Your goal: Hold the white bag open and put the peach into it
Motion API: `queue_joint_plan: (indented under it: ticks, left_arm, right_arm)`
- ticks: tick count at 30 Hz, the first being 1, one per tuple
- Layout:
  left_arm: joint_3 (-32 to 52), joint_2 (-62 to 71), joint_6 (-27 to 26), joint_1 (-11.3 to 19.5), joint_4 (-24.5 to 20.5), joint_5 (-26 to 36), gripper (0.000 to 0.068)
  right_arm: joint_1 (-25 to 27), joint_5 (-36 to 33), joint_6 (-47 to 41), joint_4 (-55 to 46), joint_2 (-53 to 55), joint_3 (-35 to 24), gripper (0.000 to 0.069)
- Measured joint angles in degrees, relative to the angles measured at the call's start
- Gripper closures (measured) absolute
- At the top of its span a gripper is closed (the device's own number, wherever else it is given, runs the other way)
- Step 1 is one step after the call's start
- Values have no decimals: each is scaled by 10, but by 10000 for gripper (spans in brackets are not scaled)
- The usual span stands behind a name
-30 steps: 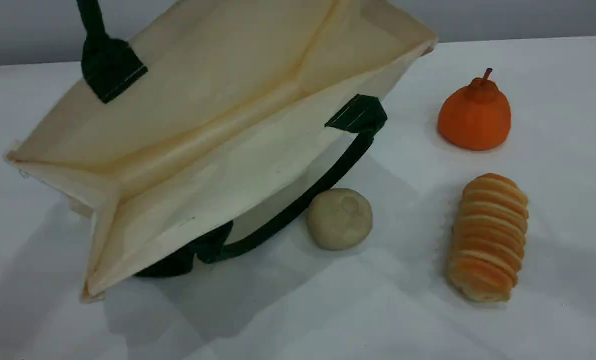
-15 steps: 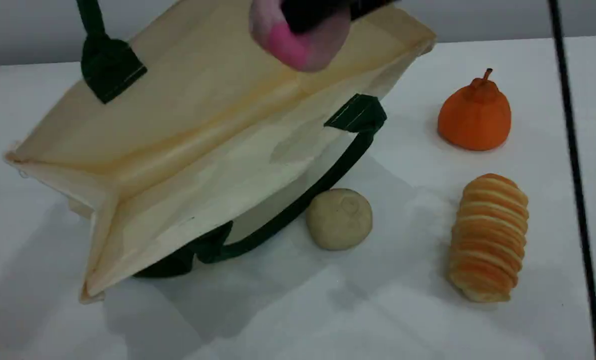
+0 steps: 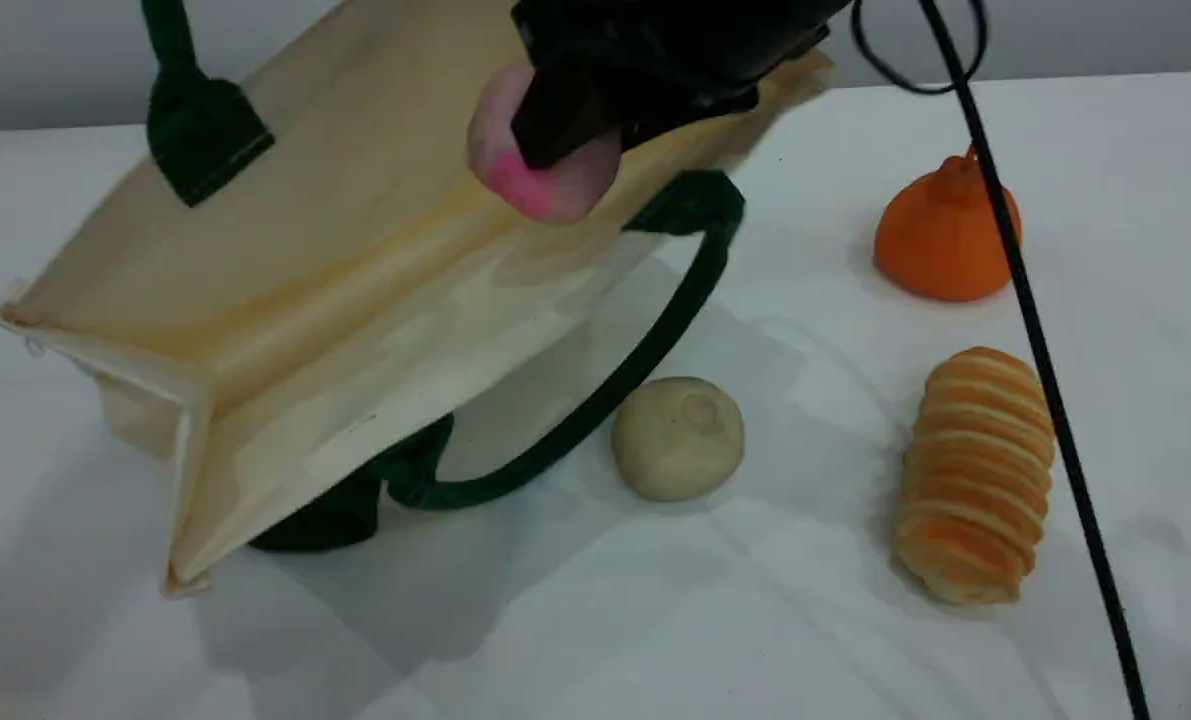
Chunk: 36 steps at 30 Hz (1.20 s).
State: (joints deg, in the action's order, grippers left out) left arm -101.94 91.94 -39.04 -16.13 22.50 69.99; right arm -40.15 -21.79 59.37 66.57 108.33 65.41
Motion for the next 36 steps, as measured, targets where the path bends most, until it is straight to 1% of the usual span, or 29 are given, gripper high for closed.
queue_joint_plan:
  ticks: [5,7,10,16,18,20,22,25,27,29,32,36]
  left_arm:
    - [0,0,-8,0,0,0,588]
    - [0,0,-8,0,0,0,588]
    - [0,0,-8,0,0,0,588]
    - [0,0,-8,0,0,0,588]
    - [0,0,-8,0,0,0,588]
    - [0,0,-8,0,0,0,588]
    - [0,0,-8,0,0,0,588]
    - [0,0,-8,0,0,0,588]
    - [0,0,-8,0,-1,0,588]
    - [0,0,-8,0,-2,0,588]
    - [0,0,-8,0,-2,0,588]
    - [0,0,-7,0,-2,0,588]
  right_arm:
    - [0,-9,44,36,9,2,384]
    - [0,-12,53,53,9,2,374]
    - [0,-24,60,78,9,2,323]
    - [0,-41,59,108,9,2,153]
    - [0,-48,59,115,9,2,110]
    - [0,-58,59,118,9,2,91]
    - [0,-63,59,118,8,2,93]
    - [1,-80,59,117,8,2,121]
    - [1,-92,59,113,7,2,151]
    - [1,-98,59,102,6,2,195]
    - [8,-109,57,76,-7,2,290]
    - [20,-139,44,24,-47,2,473]
